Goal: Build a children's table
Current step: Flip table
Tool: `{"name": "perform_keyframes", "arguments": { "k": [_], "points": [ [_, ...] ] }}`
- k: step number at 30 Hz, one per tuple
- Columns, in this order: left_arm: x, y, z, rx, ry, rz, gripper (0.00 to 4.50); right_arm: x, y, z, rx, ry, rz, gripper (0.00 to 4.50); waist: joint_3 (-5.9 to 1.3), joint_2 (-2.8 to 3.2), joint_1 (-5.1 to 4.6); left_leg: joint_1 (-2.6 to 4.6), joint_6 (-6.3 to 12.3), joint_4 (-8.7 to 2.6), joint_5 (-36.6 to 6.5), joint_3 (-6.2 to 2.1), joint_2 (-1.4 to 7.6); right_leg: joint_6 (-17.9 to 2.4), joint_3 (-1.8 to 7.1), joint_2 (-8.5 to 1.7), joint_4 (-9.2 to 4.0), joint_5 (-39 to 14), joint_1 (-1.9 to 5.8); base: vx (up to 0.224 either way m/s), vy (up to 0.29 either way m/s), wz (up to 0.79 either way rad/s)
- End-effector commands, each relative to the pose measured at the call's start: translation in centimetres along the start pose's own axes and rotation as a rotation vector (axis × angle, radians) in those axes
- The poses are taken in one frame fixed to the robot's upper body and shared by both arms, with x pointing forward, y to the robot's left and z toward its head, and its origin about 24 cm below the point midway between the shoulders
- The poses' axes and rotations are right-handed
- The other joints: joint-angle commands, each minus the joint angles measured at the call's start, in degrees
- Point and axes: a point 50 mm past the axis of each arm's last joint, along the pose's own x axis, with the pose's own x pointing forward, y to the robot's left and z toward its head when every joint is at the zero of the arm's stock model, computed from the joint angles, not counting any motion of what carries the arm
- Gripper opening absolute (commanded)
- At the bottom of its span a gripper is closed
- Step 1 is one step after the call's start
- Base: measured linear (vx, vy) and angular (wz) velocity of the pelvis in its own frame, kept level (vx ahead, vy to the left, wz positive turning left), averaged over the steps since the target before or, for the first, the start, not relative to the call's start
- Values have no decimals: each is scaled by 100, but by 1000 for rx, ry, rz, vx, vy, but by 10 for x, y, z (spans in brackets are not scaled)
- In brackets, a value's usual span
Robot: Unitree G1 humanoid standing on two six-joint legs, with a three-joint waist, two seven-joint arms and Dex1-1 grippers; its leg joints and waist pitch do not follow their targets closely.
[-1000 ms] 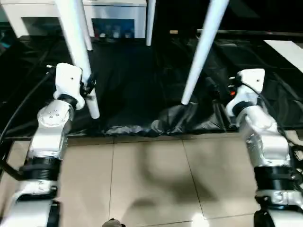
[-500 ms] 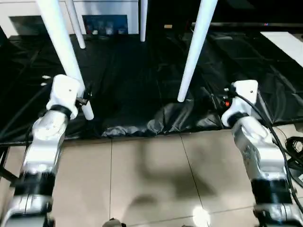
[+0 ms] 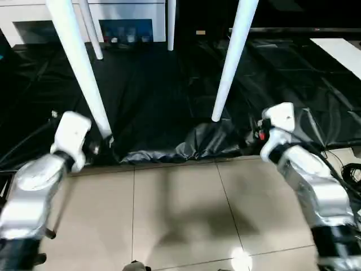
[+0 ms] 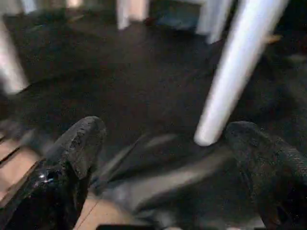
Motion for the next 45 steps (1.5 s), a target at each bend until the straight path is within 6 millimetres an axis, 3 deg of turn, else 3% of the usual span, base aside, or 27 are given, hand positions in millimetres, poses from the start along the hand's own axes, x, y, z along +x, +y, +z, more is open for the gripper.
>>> {"name": "perform_keyframes", "arguments": {
  "k": [1,6,10,14,15,16,20,22,28,29,37,45],
  "points": [
    [8,-13,12,-27,-46,-113,352,-1,12,9,17,-25,122,450,-350,112,-1,121,-92,-423,-1306,-10,131,-1222,208,-231,-339,-140,189,0,0,0],
    [27,-21,14,-35,-59,-145,352,-4,23,13,15,-17,238,450,-353,100,31,137,-42,-403,-1290,5,130,-1193,221,-246,-352,-221,215,0,0,0],
    [49,-21,15,-63,-70,-65,352,-4,26,12,18,-8,250,450,-362,85,15,125,-84,-388,-1283,4,116,-1132,223,-262,-384,-457,233,0,0,0],
    [65,-10,8,-35,-9,117,352,-7,32,12,31,-2,292,450,-386,77,12,116,-56,-365,-1180,-4,108,-1100,222,-252,-369,-309,248,0,0,0],
    [66,-8,7,-36,0,148,352,-8,34,12,33,-1,307,450,-403,171,19,112,-35,-358,-1076,-32,115,-1087,214,-266,-339,-128,261,0,0,0],
    [66,-5,6,-39,10,181,352,-9,36,12,35,1,324,450,-398,138,0,108,-15,-357,-1064,-22,118,-1086,211,-248,-364,-58,257,0,0,0],
    [64,5,2,-41,30,263,352,-12,41,13,48,7,383,450,-422,130,13,106,67,-327,-952,-18,112,-1235,201,-246,-330,213,266,0,0,0],
    [61,10,0,-31,31,296,352,-13,42,12,46,14,397,450,-414,103,19,108,100,-327,-984,-12,117,-1265,197,-239,-341,135,260,0,0,0],
    [57,11,-4,-10,37,337,352,-12,42,11,46,22,403,450,-395,112,30,113,31,-347,-1177,-15,132,-1228,206,-261,-362,-259,240,0,0,0],
    [56,12,-5,-4,42,354,352,-12,42,10,46,22,405,450,-396,64,35,107,46,-346,-1148,-14,131,-1223,206,-269,-352,-290,247,0,0,0],
    [40,29,-14,27,83,548,352,-9,45,9,46,21,411,450,-402,90,24,101,77,-330,-1044,-14,126,-1183,203,-258,-352,-241,235,0,0,0],
    [24,36,-22,25,100,624,352,-10,46,6,52,23,407,450,-392,111,41,117,54,-340,-1177,-15,132,-1181,201,-251,-363,-306,214,0,0,0]
  ]
}}
